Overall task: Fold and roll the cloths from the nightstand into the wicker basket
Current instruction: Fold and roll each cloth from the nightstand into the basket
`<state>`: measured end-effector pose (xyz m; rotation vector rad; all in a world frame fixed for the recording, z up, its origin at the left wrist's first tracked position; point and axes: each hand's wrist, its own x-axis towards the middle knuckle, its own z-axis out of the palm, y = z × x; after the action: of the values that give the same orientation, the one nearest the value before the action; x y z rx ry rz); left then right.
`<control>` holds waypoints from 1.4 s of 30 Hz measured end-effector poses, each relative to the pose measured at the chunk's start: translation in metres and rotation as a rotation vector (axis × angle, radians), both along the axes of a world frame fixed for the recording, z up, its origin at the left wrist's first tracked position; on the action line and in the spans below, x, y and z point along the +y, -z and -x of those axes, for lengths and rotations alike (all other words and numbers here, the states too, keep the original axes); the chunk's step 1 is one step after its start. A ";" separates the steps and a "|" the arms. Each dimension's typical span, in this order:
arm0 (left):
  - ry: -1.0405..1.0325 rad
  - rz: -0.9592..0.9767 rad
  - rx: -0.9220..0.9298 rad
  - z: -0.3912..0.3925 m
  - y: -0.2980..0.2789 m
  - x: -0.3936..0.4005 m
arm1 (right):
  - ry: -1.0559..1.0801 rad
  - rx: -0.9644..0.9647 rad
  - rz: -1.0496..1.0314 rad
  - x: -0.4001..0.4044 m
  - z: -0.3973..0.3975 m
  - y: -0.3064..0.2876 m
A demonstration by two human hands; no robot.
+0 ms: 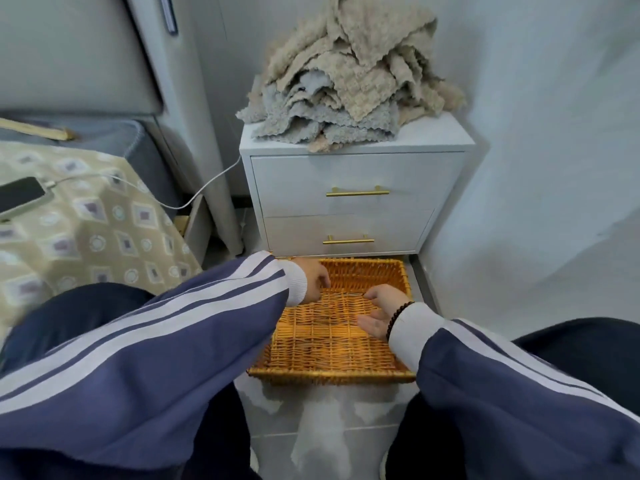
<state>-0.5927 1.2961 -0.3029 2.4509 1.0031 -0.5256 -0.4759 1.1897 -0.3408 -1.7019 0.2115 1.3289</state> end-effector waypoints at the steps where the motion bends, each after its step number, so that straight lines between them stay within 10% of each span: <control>1: -0.025 -0.002 -0.035 -0.001 -0.013 -0.001 | -0.016 -0.031 -0.046 0.000 -0.005 -0.018; 15: -0.214 0.107 -0.582 0.006 -0.131 0.010 | -0.051 -0.192 -0.428 -0.001 -0.036 -0.170; 42: -0.634 0.609 -1.204 -0.042 -0.144 0.103 | 0.123 -0.296 -0.564 0.138 -0.092 -0.183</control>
<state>-0.5506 1.3994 -0.1585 1.3347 0.7901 0.6978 -0.3843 1.3274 -0.1575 -1.3504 -0.2119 0.9156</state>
